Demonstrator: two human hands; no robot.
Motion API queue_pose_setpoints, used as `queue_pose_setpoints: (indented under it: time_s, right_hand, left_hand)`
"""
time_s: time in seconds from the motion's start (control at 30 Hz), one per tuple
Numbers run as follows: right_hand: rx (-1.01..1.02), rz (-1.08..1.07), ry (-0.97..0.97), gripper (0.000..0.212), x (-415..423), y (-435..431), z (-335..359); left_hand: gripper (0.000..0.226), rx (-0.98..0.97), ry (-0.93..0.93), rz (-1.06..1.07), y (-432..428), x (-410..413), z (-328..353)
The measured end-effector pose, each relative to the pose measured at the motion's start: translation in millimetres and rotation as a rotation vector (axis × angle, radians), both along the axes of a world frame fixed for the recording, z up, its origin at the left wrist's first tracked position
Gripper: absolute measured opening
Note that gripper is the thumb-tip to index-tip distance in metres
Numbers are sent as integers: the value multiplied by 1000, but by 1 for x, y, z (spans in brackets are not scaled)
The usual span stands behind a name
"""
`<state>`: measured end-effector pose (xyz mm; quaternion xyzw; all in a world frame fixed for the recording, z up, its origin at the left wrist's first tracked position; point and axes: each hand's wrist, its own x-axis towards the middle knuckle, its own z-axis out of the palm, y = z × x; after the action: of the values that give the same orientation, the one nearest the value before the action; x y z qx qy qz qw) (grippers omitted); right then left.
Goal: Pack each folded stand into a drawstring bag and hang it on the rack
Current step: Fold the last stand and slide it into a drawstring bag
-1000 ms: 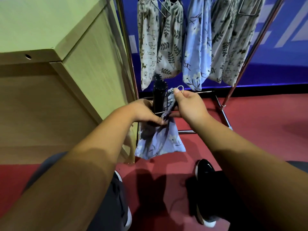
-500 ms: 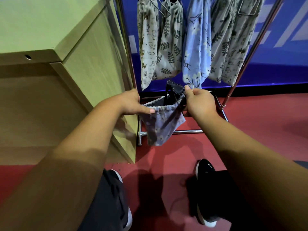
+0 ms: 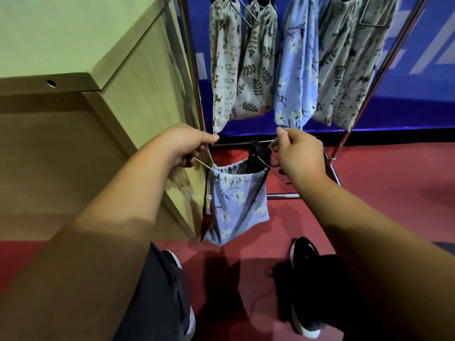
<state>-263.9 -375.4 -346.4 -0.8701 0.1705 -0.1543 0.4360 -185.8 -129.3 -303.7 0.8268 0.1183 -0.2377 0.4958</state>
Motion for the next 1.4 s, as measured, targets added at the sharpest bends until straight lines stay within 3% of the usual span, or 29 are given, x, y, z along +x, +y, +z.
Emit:
queue_pose_setpoints:
  time_s: [0.07,0.17,0.27,0.37,0.43,0.5,0.6,0.67,0.73,0.83,1.0,1.1,1.23,1.4]
  right_hand:
    - [9,3,-21,58,5,-4,-3]
    - [-5,-21,-31,57,5,-4,6]
    - [192,31,-63,46,2,0,15]
    - [517,223,-71,39,-1,11,27]
    - [678,319,-58,35,-4,17,34]
    - [693,329,-56,35,-2,18,33]
    - [799,297,-59,34,2,14,31]
    - [891,268,-71,33,6,11,29]
    - [944,230,-76,35,9,7,30]
    - [1046,94,-48,39,12,-2,27]
    - [1305,-206,84,49,17,-19,6]
    - [1295,-309,78,45,17,-28,-5]
    - [1317,-391,29,31,12,-39,-7]
    - [1289,-243,-39,45,16,-22,9]
  left_hand:
    - [13,-146,32,87,0,0,5]
    - [18,-542,28,300,4,5,8]
    - [31,-761,-54,328,1,4,8]
    - [42,-721,-109,119,-16,-5,3]
    - [30,-689,-148,31,-29,-10,1]
    - [18,-617,-215,21,-39,-12,-2]
    - [38,-353,-373,56,-48,-8,-3]
    - [49,-290,-467,126,-52,-7,-3]
    - [53,-466,-441,222,-55,-8,0]
    - [62,-731,-259,219,-55,-8,5]
    - [70,-589,-212,184,-48,-3,4]
    - [68,-483,-302,322,-41,2,0]
    - [64,-521,-342,497,-30,8,-4]
    - [69,-652,-306,176,-41,3,-6]
